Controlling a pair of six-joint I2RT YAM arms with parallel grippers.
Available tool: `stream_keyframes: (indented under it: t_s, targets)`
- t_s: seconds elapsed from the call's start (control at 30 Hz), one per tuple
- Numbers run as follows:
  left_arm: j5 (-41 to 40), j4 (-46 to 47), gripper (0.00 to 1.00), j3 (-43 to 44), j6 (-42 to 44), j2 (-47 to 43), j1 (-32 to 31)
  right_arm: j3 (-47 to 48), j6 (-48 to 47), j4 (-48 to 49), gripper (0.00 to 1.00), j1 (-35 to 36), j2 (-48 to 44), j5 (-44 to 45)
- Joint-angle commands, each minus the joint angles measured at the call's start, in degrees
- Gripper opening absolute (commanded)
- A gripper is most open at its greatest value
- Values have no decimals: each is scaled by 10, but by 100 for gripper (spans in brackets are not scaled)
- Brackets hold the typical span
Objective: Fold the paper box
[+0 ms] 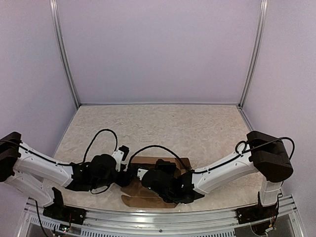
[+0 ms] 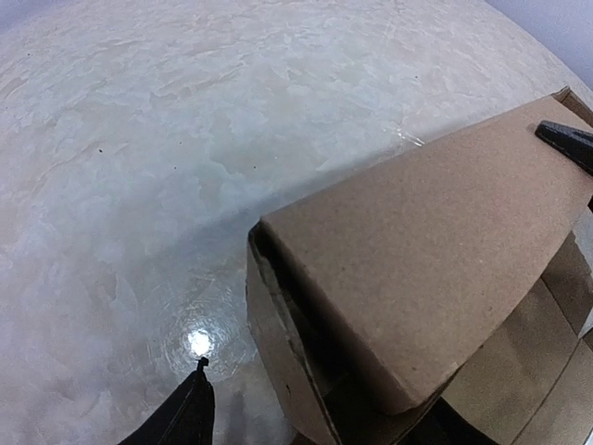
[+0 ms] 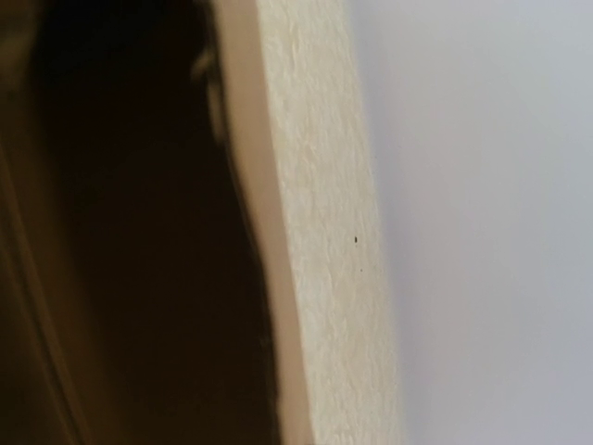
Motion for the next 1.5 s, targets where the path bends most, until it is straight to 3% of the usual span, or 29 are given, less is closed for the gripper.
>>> stream_keyframes:
  t_s: [0.0,0.2,0.47,0.9,1.0,1.1,1.23,1.37,1.47]
  targets:
    - [-37,26,67,5,-1,4,0,0,19,-33,0,-2,37,-38]
    - [-48,45,70,2,4,14,0,2,19,-34,0,-2,40,-41]
    - [-25,66,60,2,-3,37,-1,0,18,-36,0,-4,32,-42]
    - [-11,62,27,19,-15,50,0,35,49,-68,0,3,32,-57]
    - [-9,57,14,23,-13,50,0,46,65,-79,0,4,27,-65]
    - [-12,43,0,33,-7,54,0,54,88,-85,11,7,12,-86]
    - [-17,29,0,43,2,56,-1,49,112,-102,37,7,-18,-118]
    - [-25,13,0,59,15,55,-2,34,130,-99,56,6,-66,-158]
    - [-31,-1,0,72,27,59,-2,22,146,-103,63,4,-103,-186]
